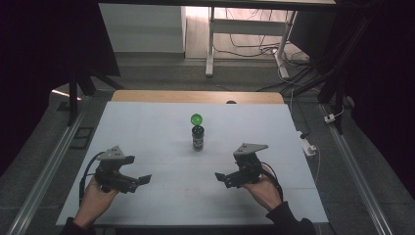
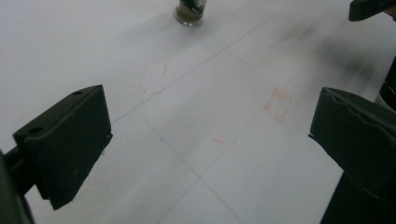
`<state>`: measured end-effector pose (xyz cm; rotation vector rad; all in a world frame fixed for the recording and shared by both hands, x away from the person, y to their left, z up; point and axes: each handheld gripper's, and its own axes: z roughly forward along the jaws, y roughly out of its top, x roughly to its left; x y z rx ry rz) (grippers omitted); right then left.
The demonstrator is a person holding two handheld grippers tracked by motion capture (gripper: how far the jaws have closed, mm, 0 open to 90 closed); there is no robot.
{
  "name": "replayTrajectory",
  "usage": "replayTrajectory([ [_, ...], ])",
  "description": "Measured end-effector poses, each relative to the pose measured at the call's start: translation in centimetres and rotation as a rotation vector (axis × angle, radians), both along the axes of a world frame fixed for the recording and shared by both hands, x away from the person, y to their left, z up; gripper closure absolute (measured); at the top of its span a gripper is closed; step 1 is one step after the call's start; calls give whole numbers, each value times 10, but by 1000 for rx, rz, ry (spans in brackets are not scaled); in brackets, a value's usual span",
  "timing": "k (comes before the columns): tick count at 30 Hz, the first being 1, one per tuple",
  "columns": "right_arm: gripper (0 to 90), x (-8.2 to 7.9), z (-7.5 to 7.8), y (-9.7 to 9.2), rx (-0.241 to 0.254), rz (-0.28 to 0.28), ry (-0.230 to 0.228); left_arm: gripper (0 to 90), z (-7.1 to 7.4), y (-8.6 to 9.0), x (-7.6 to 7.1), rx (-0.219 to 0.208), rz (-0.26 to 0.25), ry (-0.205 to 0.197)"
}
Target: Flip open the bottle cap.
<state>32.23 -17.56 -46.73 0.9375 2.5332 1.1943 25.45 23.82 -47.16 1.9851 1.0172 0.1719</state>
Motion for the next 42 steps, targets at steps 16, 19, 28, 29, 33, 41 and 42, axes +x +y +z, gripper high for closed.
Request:
replayTrajectory([
  [16,0,-44,6,-62,40,-139,-62,0,-15,45,-57,6,113,4],
  [19,0,-49,4,-72,39,-168,-60,0,-16,51,-64,23,135,1],
  [28,0,-66,-2,-98,4,-241,-36,0,-20,62,-77,46,182,-6],
  [29,0,-68,-3,-100,4,-247,-31,0,-20,63,-78,52,184,-7],
  [33,0,-74,-5,-107,-8,-265,-9,0,-20,63,-81,85,194,5],
  [41,0,-76,-5,-113,10,-276,19,0,-21,62,-79,104,188,31],
  [42,0,-75,-6,-113,5,-273,22,0,-21,62,-78,101,190,30],
])
